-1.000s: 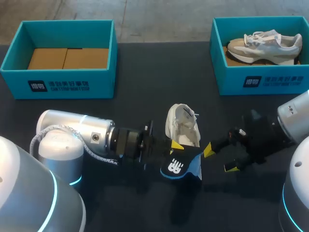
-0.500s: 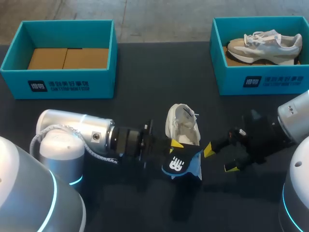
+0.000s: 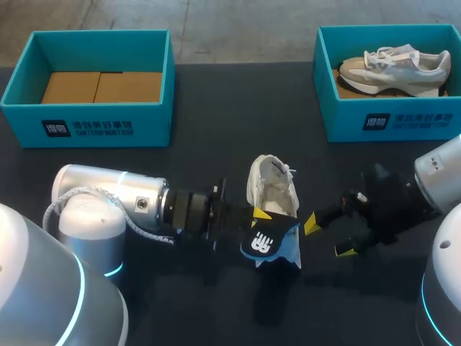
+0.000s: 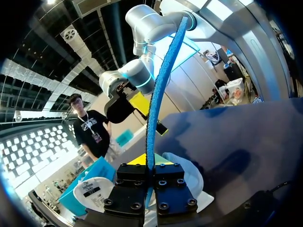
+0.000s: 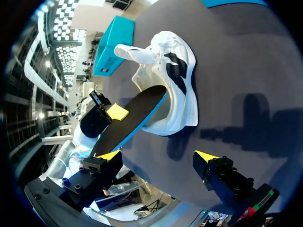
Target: Take the shoe out of the shoebox, open the shoe tongue, remove and reinsert the insole, then place the shoe into the shoebox
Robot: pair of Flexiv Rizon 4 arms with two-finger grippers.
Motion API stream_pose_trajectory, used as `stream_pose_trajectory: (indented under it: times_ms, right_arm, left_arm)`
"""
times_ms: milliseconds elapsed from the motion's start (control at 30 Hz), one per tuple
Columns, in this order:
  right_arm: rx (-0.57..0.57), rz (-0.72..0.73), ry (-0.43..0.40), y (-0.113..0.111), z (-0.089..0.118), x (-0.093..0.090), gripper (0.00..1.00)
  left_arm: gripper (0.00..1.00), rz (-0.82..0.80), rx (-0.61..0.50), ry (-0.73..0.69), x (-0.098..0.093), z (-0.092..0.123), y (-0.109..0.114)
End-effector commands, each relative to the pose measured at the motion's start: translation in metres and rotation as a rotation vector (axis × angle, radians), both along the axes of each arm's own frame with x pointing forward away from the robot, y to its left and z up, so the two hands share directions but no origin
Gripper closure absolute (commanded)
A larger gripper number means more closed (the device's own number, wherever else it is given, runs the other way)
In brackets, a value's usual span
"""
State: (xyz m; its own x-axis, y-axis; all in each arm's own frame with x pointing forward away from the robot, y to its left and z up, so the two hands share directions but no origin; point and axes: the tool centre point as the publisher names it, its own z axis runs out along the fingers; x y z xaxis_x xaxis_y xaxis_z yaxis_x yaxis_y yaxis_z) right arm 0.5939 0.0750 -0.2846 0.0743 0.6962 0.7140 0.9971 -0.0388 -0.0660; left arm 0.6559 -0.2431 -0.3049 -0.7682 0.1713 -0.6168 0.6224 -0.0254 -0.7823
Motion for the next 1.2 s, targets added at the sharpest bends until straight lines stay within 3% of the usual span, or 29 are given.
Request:
stream_pose_trajectory:
  times_ms: [33,733,1200]
  right_arm:
    - [-0.005,-0.002,0.0,0.001,0.0,-0.001,0.0]
    - [-0.005,-0.002,0.0,0.001,0.0,-0.001,0.0]
    - [-0.005,-0.002,0.0,0.001,0.0,-0.001,0.0]
  left_arm:
    - [1.0,0.003,0.005,0.0,0.001,-0.002,-0.004]
    - [1.0,0.012,-0.007,0.004,-0.003,-0.006,-0.017]
    - [1.0,0.05,0.015,0.001,-0.003,-0.006,-0.01]
